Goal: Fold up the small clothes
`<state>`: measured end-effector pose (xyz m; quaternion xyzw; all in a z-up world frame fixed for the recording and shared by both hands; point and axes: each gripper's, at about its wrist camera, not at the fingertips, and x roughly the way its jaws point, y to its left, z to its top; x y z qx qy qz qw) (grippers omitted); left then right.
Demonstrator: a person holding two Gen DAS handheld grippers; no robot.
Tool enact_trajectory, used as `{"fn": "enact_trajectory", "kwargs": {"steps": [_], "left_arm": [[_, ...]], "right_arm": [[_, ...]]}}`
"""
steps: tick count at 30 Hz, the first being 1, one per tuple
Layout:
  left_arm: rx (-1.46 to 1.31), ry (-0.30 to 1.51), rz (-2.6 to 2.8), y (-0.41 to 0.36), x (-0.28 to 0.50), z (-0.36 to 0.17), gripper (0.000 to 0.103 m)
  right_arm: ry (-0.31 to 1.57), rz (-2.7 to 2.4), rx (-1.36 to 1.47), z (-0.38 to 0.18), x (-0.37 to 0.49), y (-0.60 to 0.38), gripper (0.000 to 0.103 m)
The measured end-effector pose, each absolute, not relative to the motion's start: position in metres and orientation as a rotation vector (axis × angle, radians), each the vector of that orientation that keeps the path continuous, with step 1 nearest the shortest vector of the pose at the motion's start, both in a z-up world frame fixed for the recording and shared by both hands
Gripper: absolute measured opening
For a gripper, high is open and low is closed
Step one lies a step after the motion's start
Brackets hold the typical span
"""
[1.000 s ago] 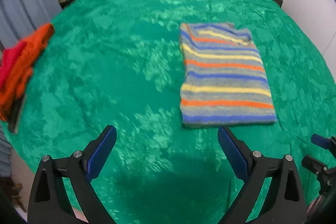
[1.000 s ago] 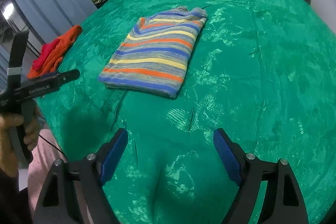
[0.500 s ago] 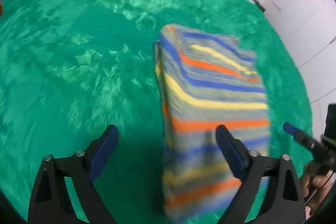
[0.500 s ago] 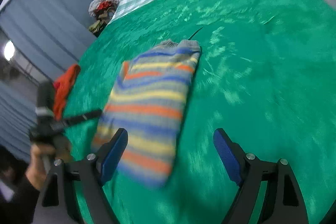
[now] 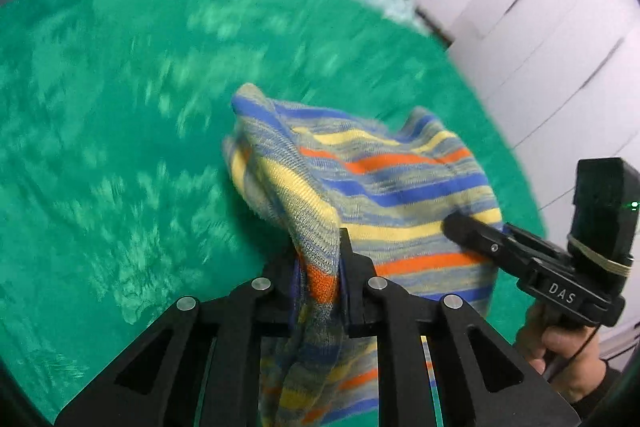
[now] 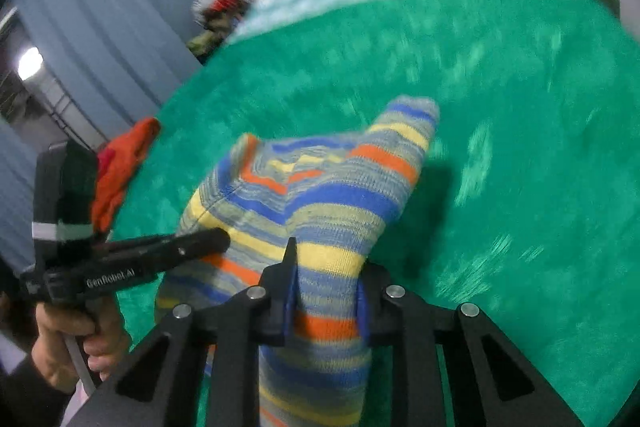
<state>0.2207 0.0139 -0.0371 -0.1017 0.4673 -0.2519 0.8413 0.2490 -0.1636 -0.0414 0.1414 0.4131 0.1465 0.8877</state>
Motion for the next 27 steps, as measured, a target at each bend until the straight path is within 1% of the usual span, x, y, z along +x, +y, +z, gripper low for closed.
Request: {"fn": "enact_trajectory", "kwargs": {"steps": [2, 3, 4, 5, 6, 7, 8, 9, 10, 13, 14, 15, 19, 22, 23, 27], "left_arm": [[-0.215, 0.944, -0.554, 0.007, 0.213, -0.017, 0.015], [-0.21, 0.942, -0.55, 0.004, 0.212, -0.015, 0.019], [-0.205, 0.953, -0.535, 0.001, 0.213, -0.018, 0.026], [-0.185, 0.986, -0.489, -0.005, 0.215, -0.031, 0.046], [-0.157, 1.011, -0.442, -0.007, 0.215, -0.042, 0.072], [-0.104, 1.044, -0.346, -0.009, 0.211, -0.059, 0.077], [-0.059, 1.069, -0.252, -0.007, 0.2, -0.076, 0.076], [-0.045, 1.08, -0.222, -0.005, 0.187, -0.084, 0.076], [-0.041, 1.082, -0.218, -0.004, 0.174, -0.089, 0.076], [0.015, 1.038, -0.18, -0.003, 0.112, -0.085, 0.083], [0.051, 1.005, -0.158, -0.007, 0.087, -0.078, 0.09], [0.076, 0.976, -0.14, -0.008, 0.072, -0.074, 0.096], [0.175, 0.859, -0.088, -0.019, 0.019, -0.044, 0.098], [0.223, 0.809, -0.066, -0.031, -0.002, -0.019, 0.1], [0.221, 0.798, -0.074, -0.031, -0.006, -0.013, 0.102], [0.179, 0.779, -0.071, -0.033, -0.027, 0.022, 0.102]], "right_arm": [[0.818, 0.314, 0.294, -0.021, 0.241, -0.171, 0.023], [0.799, 0.314, 0.298, -0.009, 0.238, -0.177, 0.023], [0.794, 0.314, 0.304, -0.006, 0.237, -0.181, 0.024], [0.795, 0.312, 0.309, -0.006, 0.237, -0.185, 0.026], [0.817, 0.294, 0.309, -0.011, 0.238, -0.19, 0.045], [0.881, 0.232, 0.285, -0.025, 0.241, -0.195, 0.08], [0.934, 0.158, 0.254, -0.036, 0.24, -0.201, 0.093], [0.975, 0.078, 0.224, -0.047, 0.232, -0.21, 0.098], [0.986, 0.046, 0.214, -0.054, 0.217, -0.217, 0.098], [0.99, 0.044, 0.188, -0.056, 0.16, -0.224, 0.098], [0.988, 0.043, 0.155, -0.054, 0.138, -0.221, 0.099], [0.987, 0.036, 0.122, -0.052, 0.119, -0.22, 0.102], [0.977, -0.002, 0.037, -0.036, 0.049, -0.217, 0.103], [0.959, -0.017, 0.035, -0.02, 0.012, -0.212, 0.103], [0.948, -0.014, 0.04, -0.015, 0.0, -0.211, 0.103], [0.89, 0.015, 0.044, 0.013, -0.034, -0.203, 0.103]]}}
